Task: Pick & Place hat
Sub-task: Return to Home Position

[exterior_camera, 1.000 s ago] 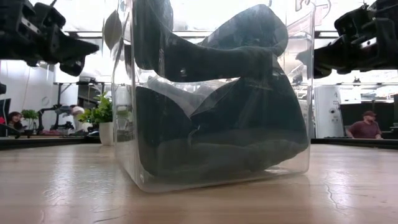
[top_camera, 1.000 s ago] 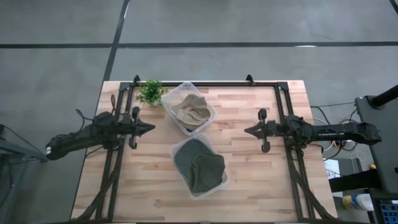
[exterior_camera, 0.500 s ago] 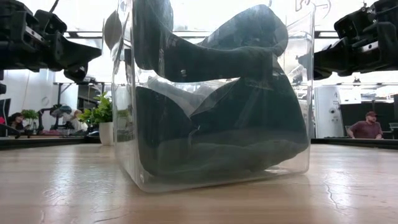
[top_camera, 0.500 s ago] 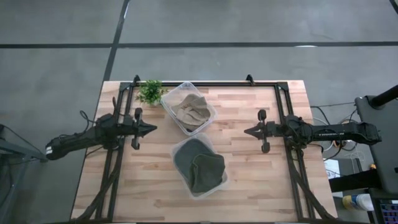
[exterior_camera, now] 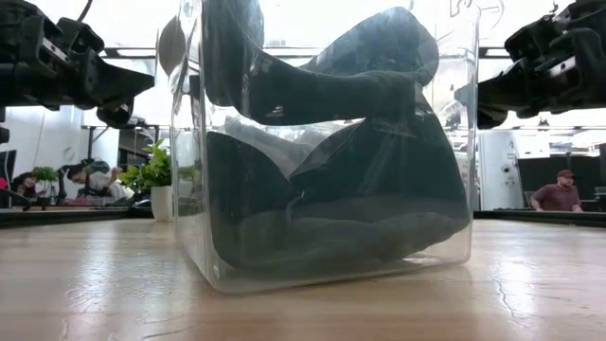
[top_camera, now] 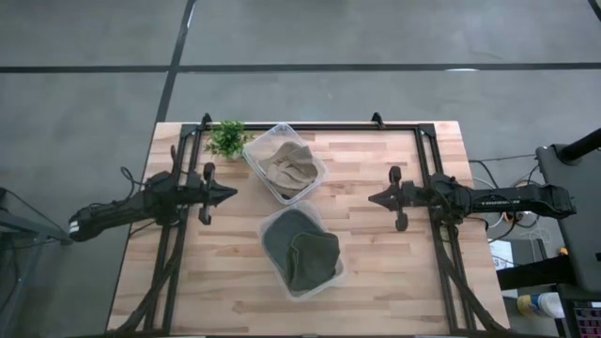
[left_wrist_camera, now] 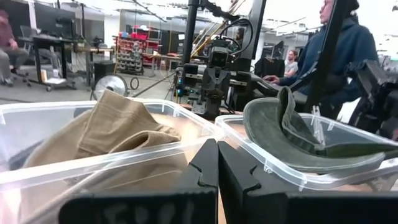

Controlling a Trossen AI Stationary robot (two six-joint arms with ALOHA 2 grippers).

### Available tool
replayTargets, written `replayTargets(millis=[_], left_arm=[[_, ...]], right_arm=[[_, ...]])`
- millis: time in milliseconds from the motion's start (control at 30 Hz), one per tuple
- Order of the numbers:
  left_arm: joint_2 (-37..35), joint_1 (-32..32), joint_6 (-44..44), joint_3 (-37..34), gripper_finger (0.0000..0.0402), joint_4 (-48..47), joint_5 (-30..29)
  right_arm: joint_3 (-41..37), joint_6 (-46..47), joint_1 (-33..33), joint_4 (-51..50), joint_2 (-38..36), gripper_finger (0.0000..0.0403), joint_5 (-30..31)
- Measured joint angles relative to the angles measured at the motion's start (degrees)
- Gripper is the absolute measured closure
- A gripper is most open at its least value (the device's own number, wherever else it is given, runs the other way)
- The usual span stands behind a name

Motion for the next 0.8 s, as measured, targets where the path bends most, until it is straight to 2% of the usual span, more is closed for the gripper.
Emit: replayTargets(millis=[167,800], left_arm=[[0.00,0.00,-3.52,0.02,0.0401,-0.02,-0.05],[0.00,0.00,-4.13,0.00,0.0401,-0.07,-0.07]], right_arm=[[0.00,4.59,0.00,0.00,-0.02,0.0394,0.00],[0.00,4.19,-0.01,0.02,0.00,0.0394,0.05]])
